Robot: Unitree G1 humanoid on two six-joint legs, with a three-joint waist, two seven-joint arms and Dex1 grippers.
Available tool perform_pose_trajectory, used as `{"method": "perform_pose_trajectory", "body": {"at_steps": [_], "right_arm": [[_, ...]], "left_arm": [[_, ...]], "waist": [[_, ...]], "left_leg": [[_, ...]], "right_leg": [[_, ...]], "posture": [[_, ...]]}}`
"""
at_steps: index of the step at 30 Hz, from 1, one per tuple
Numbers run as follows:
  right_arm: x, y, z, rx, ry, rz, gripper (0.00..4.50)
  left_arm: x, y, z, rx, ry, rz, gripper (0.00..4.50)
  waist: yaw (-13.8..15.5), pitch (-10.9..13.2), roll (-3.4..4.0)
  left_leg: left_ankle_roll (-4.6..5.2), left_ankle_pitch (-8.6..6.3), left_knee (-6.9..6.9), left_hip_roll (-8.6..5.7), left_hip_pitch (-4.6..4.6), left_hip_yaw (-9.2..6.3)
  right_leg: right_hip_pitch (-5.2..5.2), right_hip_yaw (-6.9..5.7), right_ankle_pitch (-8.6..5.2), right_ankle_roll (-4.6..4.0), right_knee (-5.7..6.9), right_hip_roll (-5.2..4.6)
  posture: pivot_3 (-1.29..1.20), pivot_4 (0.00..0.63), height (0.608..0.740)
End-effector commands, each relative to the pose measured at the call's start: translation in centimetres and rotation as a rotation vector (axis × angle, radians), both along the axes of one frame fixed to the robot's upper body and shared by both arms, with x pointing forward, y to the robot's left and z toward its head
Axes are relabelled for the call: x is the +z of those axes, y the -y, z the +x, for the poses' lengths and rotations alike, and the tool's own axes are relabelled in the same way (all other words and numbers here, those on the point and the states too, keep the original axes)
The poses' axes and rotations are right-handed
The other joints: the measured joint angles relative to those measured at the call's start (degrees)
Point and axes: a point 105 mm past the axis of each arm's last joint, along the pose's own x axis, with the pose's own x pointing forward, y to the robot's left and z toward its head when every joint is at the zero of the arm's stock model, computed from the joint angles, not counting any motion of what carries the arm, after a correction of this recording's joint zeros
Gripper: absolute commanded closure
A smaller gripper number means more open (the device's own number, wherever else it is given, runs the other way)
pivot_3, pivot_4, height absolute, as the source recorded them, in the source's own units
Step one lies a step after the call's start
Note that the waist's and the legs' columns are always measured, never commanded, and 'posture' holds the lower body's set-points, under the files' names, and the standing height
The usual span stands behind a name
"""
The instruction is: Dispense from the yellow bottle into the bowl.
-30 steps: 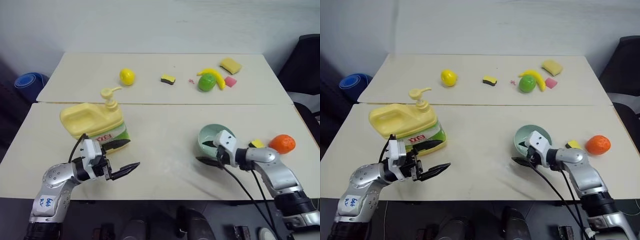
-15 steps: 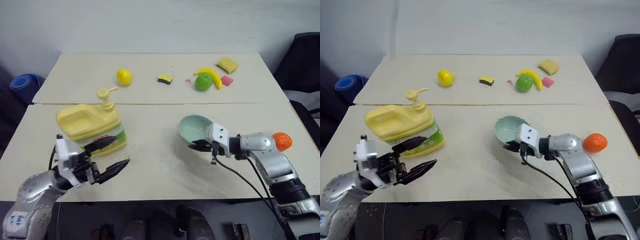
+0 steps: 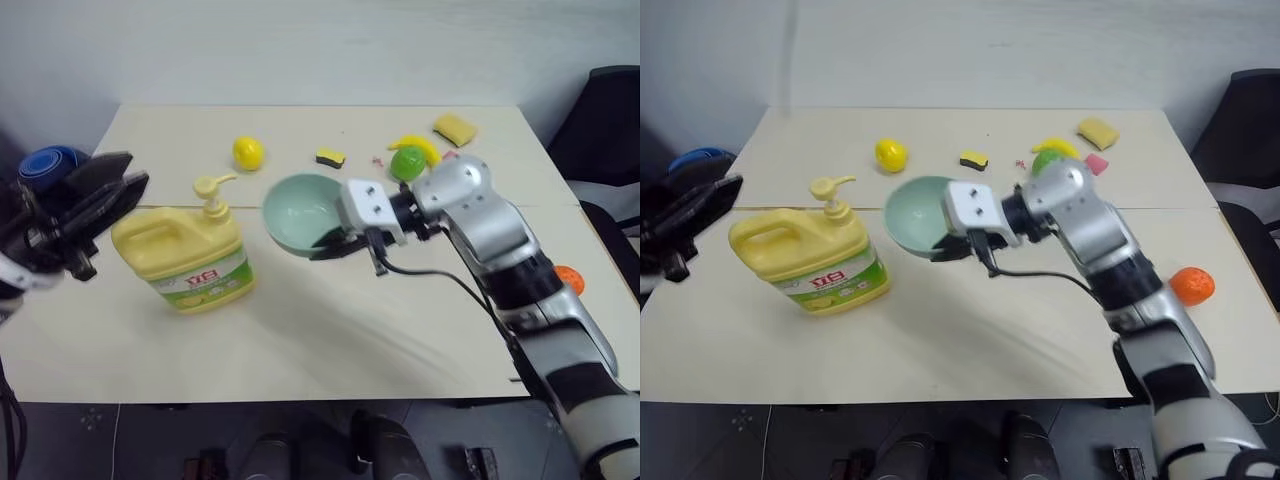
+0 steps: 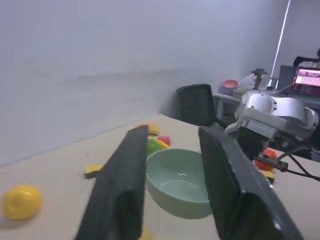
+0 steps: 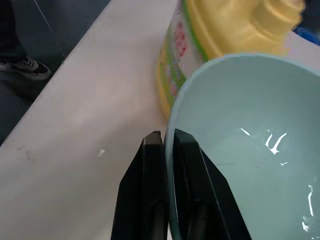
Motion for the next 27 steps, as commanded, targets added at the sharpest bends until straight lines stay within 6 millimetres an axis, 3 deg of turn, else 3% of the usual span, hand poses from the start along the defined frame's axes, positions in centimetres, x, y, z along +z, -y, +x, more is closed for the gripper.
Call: {"method": "perform_pose_trajectory", "body": {"at_steps": [1, 3, 8, 13, 27], "right_arm": [[2.1, -1.9, 1.1, 0.015, 0.051, 0.016, 4.50], [3.1, -3.1, 1.6, 0.020, 0.063, 0.032, 4.50], [4.2, -5.3, 2.1, 0.042, 0.079, 0.031, 4.50], [4.3, -6.2, 2.2, 0.063, 0.076, 0.018, 4.50], [4.8, -6.9, 2.6, 0.051, 0.053, 0.055, 4.50]], "left_arm": [[-0.4, 0.5, 2.1, 0.010, -0.012, 0.072, 3.90], [-0.8, 1.0, 3.1, 0.009, -0.028, 0.096, 4.47], [-0.7, 1.6, 5.3, 0.061, -0.014, 0.095, 4.47], [-1.3, 1.9, 6.6, 0.099, -0.038, 0.126, 4.47], [-3.0, 3.3, 7.8, 0.096, -0.108, 0.218, 4.47]], "waist": [[-0.16, 0.00, -0.01], [-0.59, 0.02, -0.05], [-1.42, 0.01, -0.10], [-1.61, 0.00, -0.12], [-1.53, 0.00, -0.12]], "left_leg": [[0.00, 0.00, -0.01, 0.00, 0.00, 0.00], [-0.01, 0.01, -0.01, -0.01, -0.07, -0.01], [-0.07, 0.04, -0.02, 0.01, -0.07, -0.07], [-0.16, 0.07, -0.02, 0.07, -0.07, -0.06], [-0.19, 0.09, -0.02, 0.05, -0.06, -0.15]], "right_leg": [[0.00, 0.00, 0.00, 0.00, -0.01, 0.04], [-0.04, -0.01, 0.00, 0.00, -0.01, 0.11], [-0.05, 0.01, 0.00, 0.00, 0.04, 0.09], [-0.06, 0.05, 0.00, 0.00, 0.03, 0.07], [-0.05, 0.10, 0.00, 0.00, 0.11, -0.04]], "posture": [[0.00, 0.150, 0.740], [0.00, 0.150, 0.740], [0.00, 0.150, 0.740], [0.00, 0.150, 0.740], [0.00, 0.150, 0.740]]}}
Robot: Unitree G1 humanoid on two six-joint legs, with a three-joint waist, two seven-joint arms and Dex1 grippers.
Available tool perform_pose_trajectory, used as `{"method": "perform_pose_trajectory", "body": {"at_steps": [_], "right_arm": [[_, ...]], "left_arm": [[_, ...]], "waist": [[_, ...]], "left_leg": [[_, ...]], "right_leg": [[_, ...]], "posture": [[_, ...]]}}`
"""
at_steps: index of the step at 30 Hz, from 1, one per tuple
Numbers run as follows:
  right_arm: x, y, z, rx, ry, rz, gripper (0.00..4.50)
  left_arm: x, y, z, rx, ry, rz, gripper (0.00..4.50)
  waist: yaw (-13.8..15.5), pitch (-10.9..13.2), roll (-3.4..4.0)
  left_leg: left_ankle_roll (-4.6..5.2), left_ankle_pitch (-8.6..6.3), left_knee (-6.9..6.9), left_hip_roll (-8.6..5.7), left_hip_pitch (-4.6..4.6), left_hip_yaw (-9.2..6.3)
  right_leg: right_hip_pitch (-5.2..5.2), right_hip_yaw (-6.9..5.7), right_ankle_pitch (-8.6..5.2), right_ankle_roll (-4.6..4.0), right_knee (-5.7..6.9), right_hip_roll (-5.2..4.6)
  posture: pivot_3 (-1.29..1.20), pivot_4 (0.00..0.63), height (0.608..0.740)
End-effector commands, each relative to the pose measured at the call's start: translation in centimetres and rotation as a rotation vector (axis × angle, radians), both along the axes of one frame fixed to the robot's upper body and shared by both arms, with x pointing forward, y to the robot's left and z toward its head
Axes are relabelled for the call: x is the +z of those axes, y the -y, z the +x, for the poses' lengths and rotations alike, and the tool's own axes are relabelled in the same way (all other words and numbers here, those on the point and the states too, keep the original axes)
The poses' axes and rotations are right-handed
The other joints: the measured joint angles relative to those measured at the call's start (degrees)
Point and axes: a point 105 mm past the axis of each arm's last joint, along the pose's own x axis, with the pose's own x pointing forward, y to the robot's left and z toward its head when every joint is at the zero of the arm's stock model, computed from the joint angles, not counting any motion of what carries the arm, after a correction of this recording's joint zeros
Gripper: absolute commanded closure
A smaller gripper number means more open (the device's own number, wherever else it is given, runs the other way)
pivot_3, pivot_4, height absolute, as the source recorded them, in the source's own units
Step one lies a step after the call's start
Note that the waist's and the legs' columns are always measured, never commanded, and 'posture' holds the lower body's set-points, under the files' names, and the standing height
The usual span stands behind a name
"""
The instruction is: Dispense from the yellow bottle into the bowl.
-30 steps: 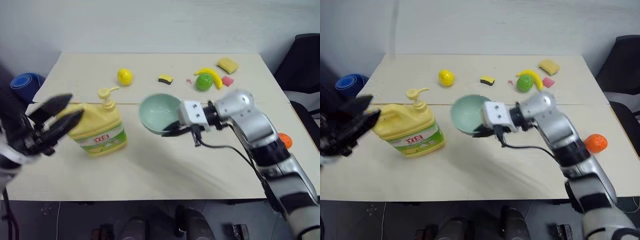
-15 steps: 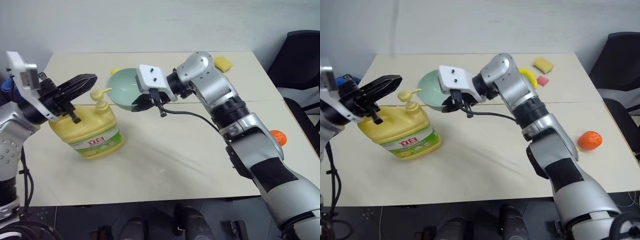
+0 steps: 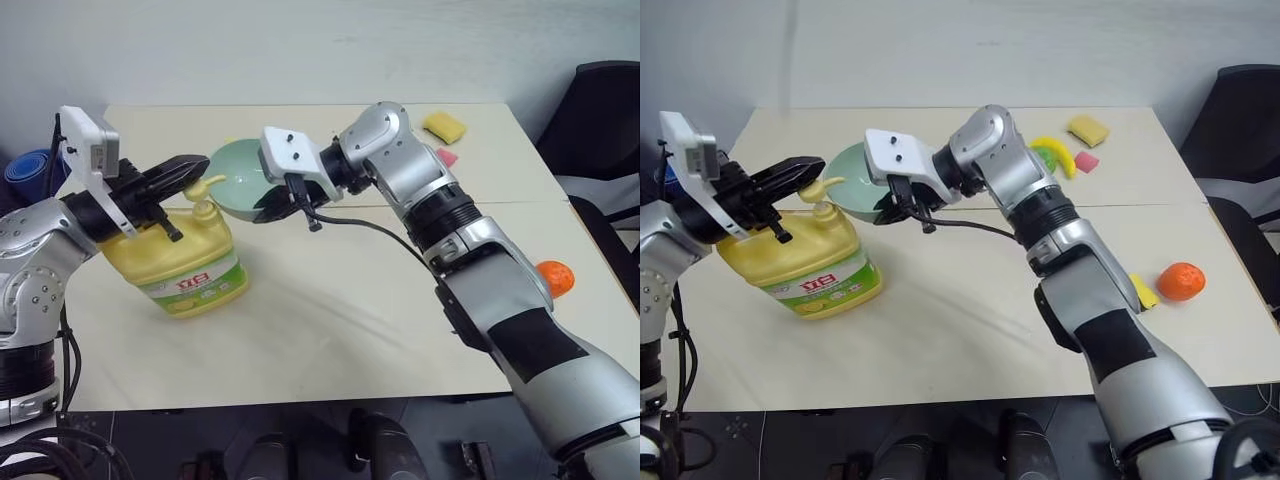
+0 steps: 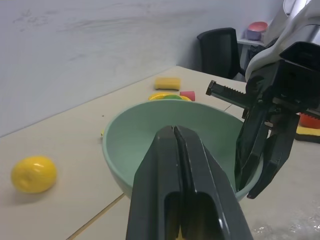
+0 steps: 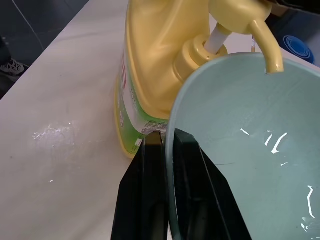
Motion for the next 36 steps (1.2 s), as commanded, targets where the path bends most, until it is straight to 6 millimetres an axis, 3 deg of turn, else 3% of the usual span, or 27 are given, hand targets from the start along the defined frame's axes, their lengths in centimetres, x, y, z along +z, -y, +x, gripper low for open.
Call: {"method": "perform_pose_trajectory", "body": {"at_steps": [1, 6, 16, 27, 36], "right_arm": [[2.2, -0.6, -0.3, 0.017, 0.048, 0.059, 4.50], [2.1, -0.6, -0.3, 0.014, 0.031, 0.072, 4.50], [2.2, -0.8, -0.6, 0.025, 0.013, 0.091, 4.50], [2.0, -0.8, -0.8, 0.037, -0.012, 0.097, 4.50], [1.8, -0.8, -1.0, 0.041, -0.021, 0.096, 4.50]], "left_arm": [[-0.4, 0.6, 0.1, -0.005, -0.013, 0.067, 4.47], [-2.4, 0.6, 0.4, 0.020, -0.105, 0.161, 4.47], [-5.6, 0.0, 0.9, 0.080, -0.257, 0.144, 4.47], [-8.1, -0.8, 1.1, 0.140, -0.322, 0.142, 4.47], [-9.3, -0.2, 1.0, 0.124, -0.368, 0.131, 4.47]], "waist": [[-0.02, 0.00, 0.00], [-0.08, 0.00, 0.00], [-0.09, -0.01, 0.03], [-0.09, -0.15, 0.27], [-0.08, -0.19, 0.39]], "left_leg": [[0.00, 0.00, 0.00, 0.00, 0.00, 0.00], [-0.03, 0.02, 0.00, 0.00, 0.04, -0.01], [-0.09, 0.04, 0.00, -0.01, 0.21, -0.02], [-0.14, 0.02, -0.02, -0.01, 0.45, -0.01], [-0.23, -0.03, -0.13, 0.01, 0.87, 0.05]], "right_leg": [[0.00, 0.00, 0.00, 0.00, 0.01, 0.00], [0.00, 0.03, 0.00, 0.00, 0.08, 0.00], [0.01, 0.15, -0.03, -0.05, 0.34, -0.05], [0.15, 0.20, -0.06, -0.10, 0.42, -0.08], [0.33, 0.28, -0.13, -0.21, 0.62, -0.10]], "posture": [[0.00, 0.150, 0.740], [0.00, 0.150, 0.740], [0.00, 0.150, 0.740], [0.00, 0.150, 0.740], [0.00, 0.150, 0.740]]}}
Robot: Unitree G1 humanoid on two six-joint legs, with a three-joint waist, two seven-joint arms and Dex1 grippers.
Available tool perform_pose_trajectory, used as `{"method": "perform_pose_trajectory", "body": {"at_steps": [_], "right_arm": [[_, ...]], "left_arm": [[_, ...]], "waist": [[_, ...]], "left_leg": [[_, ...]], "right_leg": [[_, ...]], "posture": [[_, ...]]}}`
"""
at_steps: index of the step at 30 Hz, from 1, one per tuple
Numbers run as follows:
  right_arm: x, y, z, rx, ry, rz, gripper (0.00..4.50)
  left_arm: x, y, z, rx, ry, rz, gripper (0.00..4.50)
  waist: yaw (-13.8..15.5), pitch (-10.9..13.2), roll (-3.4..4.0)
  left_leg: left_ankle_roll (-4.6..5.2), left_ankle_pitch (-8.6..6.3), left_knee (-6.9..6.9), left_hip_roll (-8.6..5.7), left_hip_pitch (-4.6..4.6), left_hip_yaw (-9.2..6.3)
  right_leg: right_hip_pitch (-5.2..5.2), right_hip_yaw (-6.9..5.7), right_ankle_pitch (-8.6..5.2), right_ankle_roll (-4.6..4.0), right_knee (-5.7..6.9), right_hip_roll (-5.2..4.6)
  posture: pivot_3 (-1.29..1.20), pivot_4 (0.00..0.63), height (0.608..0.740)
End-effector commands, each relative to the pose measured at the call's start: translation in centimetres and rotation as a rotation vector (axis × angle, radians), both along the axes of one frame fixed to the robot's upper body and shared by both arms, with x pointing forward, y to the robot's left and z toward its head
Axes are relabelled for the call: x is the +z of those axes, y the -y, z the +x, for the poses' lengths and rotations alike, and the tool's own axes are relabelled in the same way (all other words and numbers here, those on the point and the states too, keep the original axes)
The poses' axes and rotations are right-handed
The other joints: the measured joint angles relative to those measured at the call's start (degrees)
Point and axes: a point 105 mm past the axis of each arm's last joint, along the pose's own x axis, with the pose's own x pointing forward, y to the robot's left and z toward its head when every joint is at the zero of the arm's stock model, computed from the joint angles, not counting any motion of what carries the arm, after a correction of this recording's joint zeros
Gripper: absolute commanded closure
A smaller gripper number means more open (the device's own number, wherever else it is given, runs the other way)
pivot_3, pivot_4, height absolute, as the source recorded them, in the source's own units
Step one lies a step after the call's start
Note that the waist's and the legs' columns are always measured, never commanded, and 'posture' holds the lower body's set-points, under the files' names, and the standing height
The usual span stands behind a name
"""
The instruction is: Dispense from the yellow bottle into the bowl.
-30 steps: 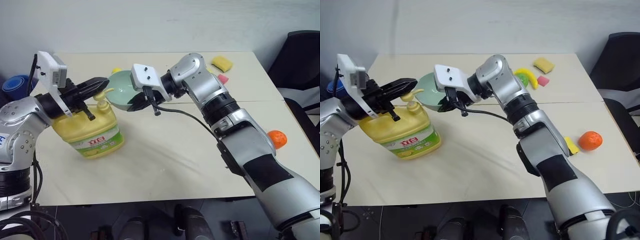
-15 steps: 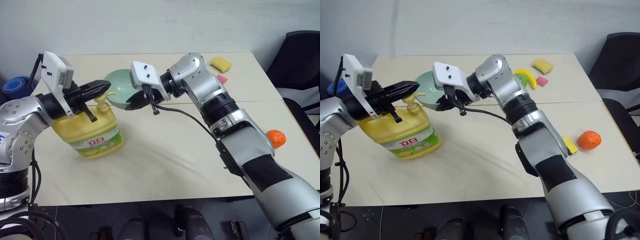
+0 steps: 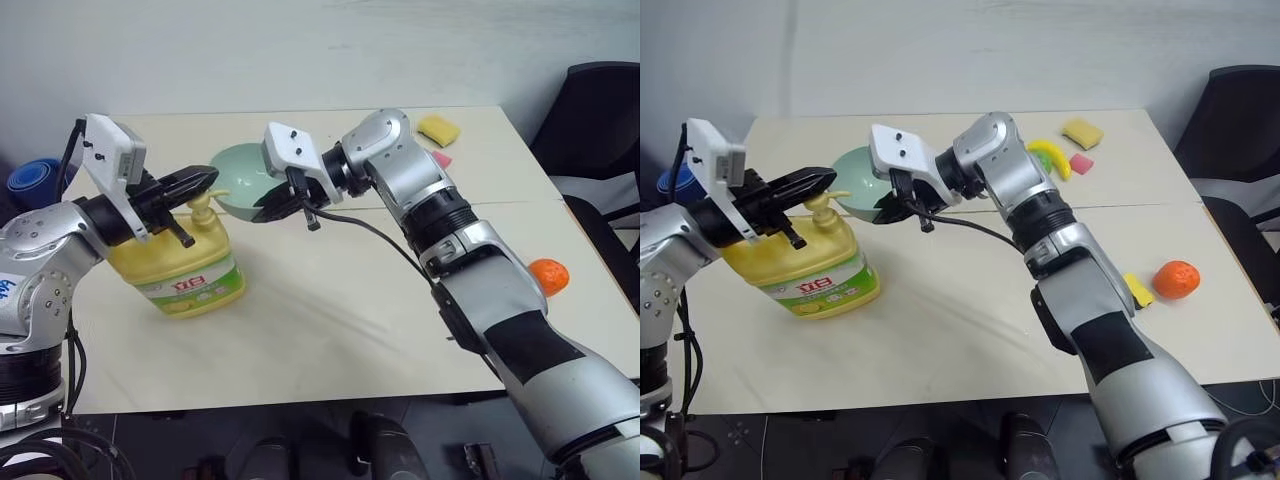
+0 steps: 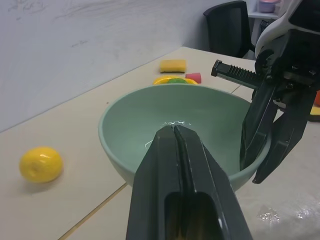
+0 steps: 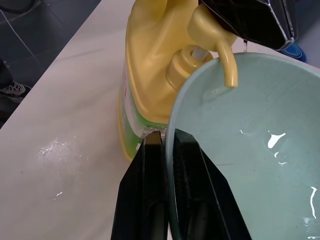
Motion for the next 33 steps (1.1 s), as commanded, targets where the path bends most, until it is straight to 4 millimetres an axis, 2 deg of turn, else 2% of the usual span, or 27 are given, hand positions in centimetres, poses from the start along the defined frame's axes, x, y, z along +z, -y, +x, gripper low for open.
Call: {"method": "perform_pose_trajectory", "body": {"at_steps": [1, 4, 7, 10, 12, 15, 17, 20, 21, 24, 26, 28, 30, 33], "right_arm": [[1.9, -0.8, -1.0, 0.053, 0.048, 0.053, 4.50], [1.8, -0.8, -1.1, 0.058, 0.043, 0.053, 4.50], [1.6, -0.8, -1.3, 0.063, 0.039, 0.053, 4.50], [1.6, -0.3, -1.1, 0.046, 0.037, 0.082, 4.50], [1.5, 0.9, -0.9, 0.027, 0.046, 0.093, 4.50], [1.0, 3.4, -0.4, -0.025, 0.058, 0.095, 4.50], [0.5, 4.8, -0.2, -0.054, 0.055, 0.086, 4.50], [-2.2, 8.8, 0.4, -0.149, 0.025, 0.028, 4.50], [-3.3, 10.0, 0.6, -0.181, 0.021, 0.005, 4.50], [-5.7, 12.2, 0.6, -0.241, -0.003, -0.021, 4.50], [-7.5, 13.3, 0.4, -0.265, -0.011, -0.040, 4.50], [-9.2, 13.9, 0.2, -0.282, -0.033, -0.043, 4.50], [-11.0, 14.4, 0.2, -0.313, -0.076, -0.008, 4.50], [-13.1, 15.0, 0.4, -0.351, -0.079, -0.007, 4.50]], "left_arm": [[-7.5, -0.6, 0.7, 0.061, -0.298, 0.051, 4.47], [-7.6, -0.5, 0.6, 0.058, -0.297, 0.054, 4.47], [-5.7, 0.0, 0.9, 0.040, -0.241, -0.071, 4.47], [-0.9, 1.0, -0.1, -0.091, -0.023, -0.143, 4.47], [2.0, 1.0, -1.0, -0.144, 0.117, -0.177, 4.47], [4.4, 0.6, -2.2, -0.195, 0.244, -0.186, 4.47], [4.9, 0.6, -2.9, -0.235, 0.278, -0.182, 4.47], [3.7, 2.3, -5.2, -0.406, 0.253, -0.100, 4.47], [2.6, 2.8, -5.7, -0.452, 0.212, -0.053, 4.47], [-0.5, 3.5, -6.7, -0.521, 0.116, 0.058, 4.47], [-2.2, 3.9, -7.4, -0.553, 0.079, 0.108, 4.47], [-3.1, 4.3, -7.8, -0.570, 0.054, 0.071, 4.47], [-4.8, 4.5, -8.1, -0.561, 0.015, 0.064, 4.47], [-6.6, 3.9, -7.6, -0.494, 0.002, 0.053, 4.47]], "waist": [[0.00, -0.02, 0.04], [0.00, -0.03, 0.06], [0.02, -0.16, 0.27], [0.04, -0.14, 0.26], [0.27, -0.09, 0.16], [0.41, -0.05, -0.03], [0.40, -0.07, -0.14], [0.41, -0.06, -0.18], [0.38, -0.06, -0.19], [0.37, 0.01, -0.22], [0.26, 0.07, -0.20], [0.27, 0.11, -0.20], [0.28, 0.14, -0.19], [0.38, 0.15, -0.18]], "left_leg": [[0.00, 0.00, 0.00, 0.00, 0.00, 0.00], [-0.01, 0.00, -0.01, 0.00, 0.00, 0.00], [0.00, 0.00, -0.01, 0.00, 0.00, 0.00], [-0.01, 0.00, -0.01, 0.00, -0.03, -0.01], [0.00, 0.00, 0.00, 0.00, -0.15, -0.01], [0.01, 0.01, 0.13, -0.01, -0.58, -0.19], [0.03, 0.03, 0.26, -0.05, -0.99, -0.51], [0.04, 0.03, 0.24, -0.08, -1.09, -0.63], [0.04, 0.03, 0.24, -0.09, -1.09, -0.65], [0.04, 0.03, 0.21, -0.10, -1.01, -0.62], [0.00, 0.11, 0.21, -0.04, -1.00, -0.52], [-0.11, 0.18, 0.20, 0.05, -0.95, -0.46], [-0.17, 0.20, 0.18, 0.12, -0.90, -0.46], [-0.18, 0.21, 0.11, 0.12, -0.84, -0.43]], "right_leg": [[0.00, 0.01, 0.00, 0.00, 0.00, 0.00], [-0.01, 0.01, 0.00, -0.01, 0.00, 0.00], [0.00, 0.03, 0.00, -0.01, 0.00, -0.01], [-0.02, 0.03, 0.00, -0.01, -0.01, -0.01], [-0.11, 0.02, 0.00, 0.00, -0.03, -0.01], [-0.33, -0.03, 0.00, 0.00, -0.07, 0.00], [-0.52, -0.07, 0.01, 0.01, -0.11, 0.02], [-0.51, -0.14, 0.01, 0.02, -0.23, 0.02], [-0.49, -0.16, 0.01, 0.02, -0.25, 0.02], [-0.35, -0.16, 0.01, 0.02, -0.38, 0.03], [-0.26, -0.15, 0.01, 0.04, -0.63, 0.11], [-0.25, -0.12, 0.02, 0.07, -0.60, 0.20], [-0.26, -0.12, 0.00, 0.03, -0.50, 0.24], [-0.26, -0.09, -0.01, 0.01, -0.47, 0.23]], "posture": [[0.00, 0.150, 0.740], [0.00, 0.150, 0.740], [0.00, 0.150, 0.740], [0.00, 0.150, 0.740], [0.00, 0.150, 0.740], [0.00, 0.150, 0.740], [0.00, 0.150, 0.740], [0.00, 0.150, 0.740], [0.00, 0.150, 0.740], [0.00, 0.150, 0.740], [0.00, 0.150, 0.740], [0.00, 0.150, 0.740], [0.00, 0.150, 0.740], [0.00, 0.150, 0.740]]}}
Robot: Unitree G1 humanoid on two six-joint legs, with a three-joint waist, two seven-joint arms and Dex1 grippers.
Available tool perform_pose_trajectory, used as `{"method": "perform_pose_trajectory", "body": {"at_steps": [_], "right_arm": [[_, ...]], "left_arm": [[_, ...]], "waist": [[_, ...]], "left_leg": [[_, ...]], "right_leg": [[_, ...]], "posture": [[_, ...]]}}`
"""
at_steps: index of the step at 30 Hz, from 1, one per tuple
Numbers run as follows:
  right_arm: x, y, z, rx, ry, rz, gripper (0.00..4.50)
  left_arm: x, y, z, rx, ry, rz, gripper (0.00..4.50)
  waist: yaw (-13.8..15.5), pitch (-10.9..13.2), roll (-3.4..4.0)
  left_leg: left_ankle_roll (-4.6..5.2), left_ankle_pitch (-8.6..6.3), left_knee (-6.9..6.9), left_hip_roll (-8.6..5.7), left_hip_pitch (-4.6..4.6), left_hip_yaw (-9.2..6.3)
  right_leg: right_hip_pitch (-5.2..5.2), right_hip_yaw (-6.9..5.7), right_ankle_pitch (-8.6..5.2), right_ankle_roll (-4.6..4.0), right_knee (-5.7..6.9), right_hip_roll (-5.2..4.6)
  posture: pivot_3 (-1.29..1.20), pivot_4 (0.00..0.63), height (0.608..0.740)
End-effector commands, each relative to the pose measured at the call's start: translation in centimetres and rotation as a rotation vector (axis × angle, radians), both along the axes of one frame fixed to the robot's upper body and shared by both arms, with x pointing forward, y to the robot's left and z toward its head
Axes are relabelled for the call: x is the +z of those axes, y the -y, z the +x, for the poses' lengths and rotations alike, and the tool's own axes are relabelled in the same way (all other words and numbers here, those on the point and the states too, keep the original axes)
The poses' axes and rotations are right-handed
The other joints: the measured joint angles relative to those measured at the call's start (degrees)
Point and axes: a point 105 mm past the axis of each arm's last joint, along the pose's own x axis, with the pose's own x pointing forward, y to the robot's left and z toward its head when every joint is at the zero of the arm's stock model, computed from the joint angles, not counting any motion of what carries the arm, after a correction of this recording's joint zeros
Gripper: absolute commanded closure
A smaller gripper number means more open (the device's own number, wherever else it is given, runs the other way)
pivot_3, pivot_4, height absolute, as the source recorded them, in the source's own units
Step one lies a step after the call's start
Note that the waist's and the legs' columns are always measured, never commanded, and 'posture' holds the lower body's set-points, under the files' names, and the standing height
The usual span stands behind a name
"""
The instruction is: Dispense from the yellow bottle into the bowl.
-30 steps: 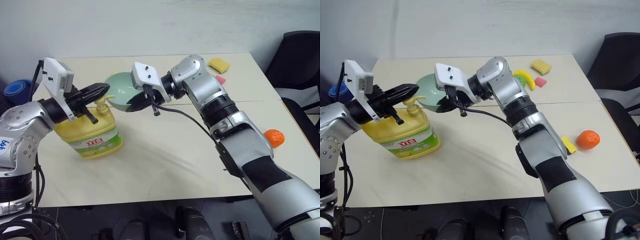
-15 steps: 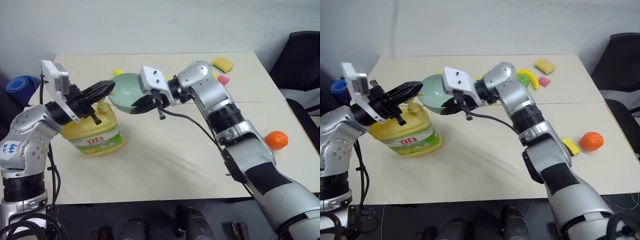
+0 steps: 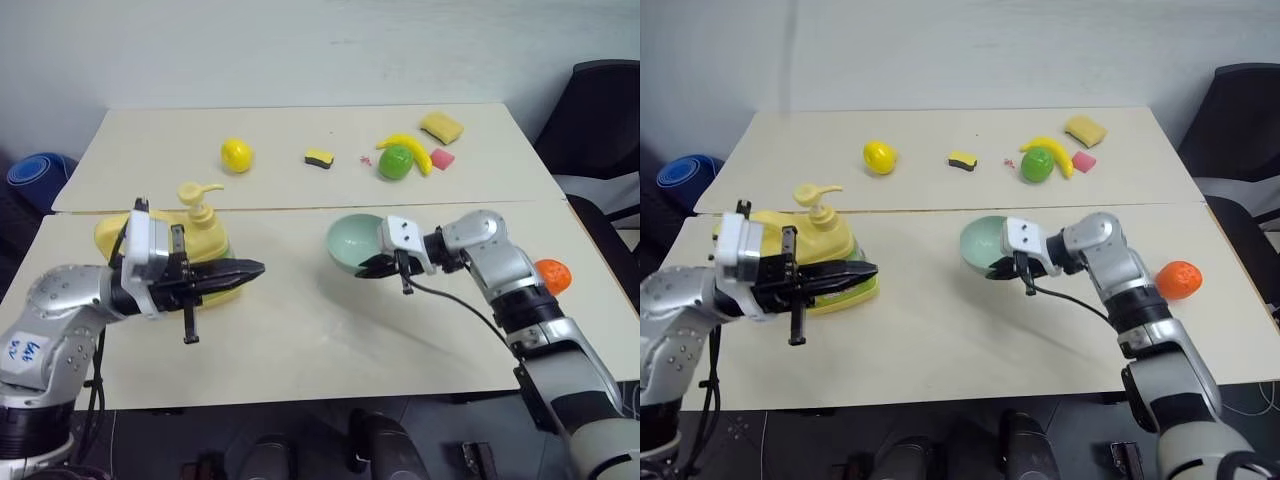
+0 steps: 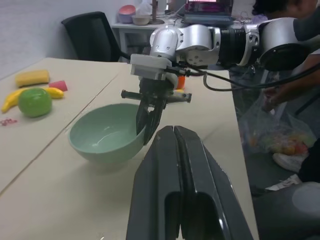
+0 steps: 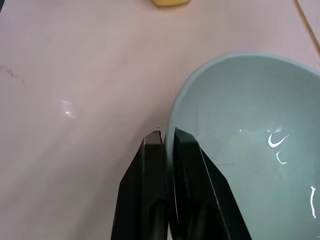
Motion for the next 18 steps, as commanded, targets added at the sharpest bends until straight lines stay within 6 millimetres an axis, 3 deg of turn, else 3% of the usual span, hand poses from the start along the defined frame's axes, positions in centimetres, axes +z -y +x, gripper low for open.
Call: {"method": "perform_pose_trajectory", "body": {"at_steps": [1, 4, 5, 7, 13, 18], "right_arm": [[-0.8, 0.5, 0.2, -0.023, 0.031, 0.023, 4.50], [-1.8, 1.0, -0.5, -0.023, -0.010, 0.033, 4.50], [-1.6, 1.0, -0.5, -0.028, 0.011, 0.057, 4.21], [-1.5, 1.4, -1.0, -0.022, 0.010, 0.084, 3.65], [1.2, 3.6, -4.2, -0.045, 0.091, 0.273, 1.54], [1.0, 7.4, -8.6, -0.139, 0.101, 0.332, 0.01]], "left_arm": [[-1.2, -0.6, 0.5, 0.074, 0.065, 0.026, 4.47], [-3.3, -1.3, 0.6, 0.111, 0.036, 0.056, 4.47], [-3.9, -1.6, 0.5, 0.117, 0.004, 0.052, 4.49], [-4.7, -2.0, 0.5, 0.138, -0.037, 0.033, 4.10], [-6.8, -3.4, 0.1, 0.212, -0.052, 0.086, 2.33], [-8.7, -5.0, -0.1, 0.321, -0.004, 0.164, 0.89]], "waist": [[0.09, 0.01, -0.01], [0.22, 0.01, -0.01], [0.22, 0.01, -0.02], [0.31, 0.01, -0.01], [1.04, 0.05, 0.04], [2.20, 0.05, 0.05]], "left_leg": [[0.02, 0.01, 0.01, -0.01, -0.01, 0.00], [0.05, 0.03, 0.01, -0.04, -0.05, -0.03], [0.06, 0.03, 0.01, -0.05, -0.03, -0.03], [0.07, 0.02, 0.01, -0.04, -0.03, -0.06], [0.11, 0.00, 0.00, -0.05, -0.08, -0.14], [0.22, -0.09, -0.01, -0.05, -0.03, -0.18]], "right_leg": [[0.00, 0.00, 0.00, 0.00, 0.00, -0.01], [0.00, -0.03, 0.00, 0.00, -0.03, -0.04], [0.01, -0.03, 0.00, 0.00, -0.04, -0.06], [0.03, -0.05, 0.00, 0.00, -0.05, -0.07], [0.03, -0.11, 0.00, 0.00, -0.11, -0.12], [0.15, -0.15, 0.02, 0.03, -0.29, -0.14]], "posture": [[0.00, 0.150, 0.740], [0.00, 0.150, 0.740], [0.00, 0.150, 0.740], [0.00, 0.150, 0.740], [0.00, 0.150, 0.740], [0.00, 0.150, 0.740]]}}
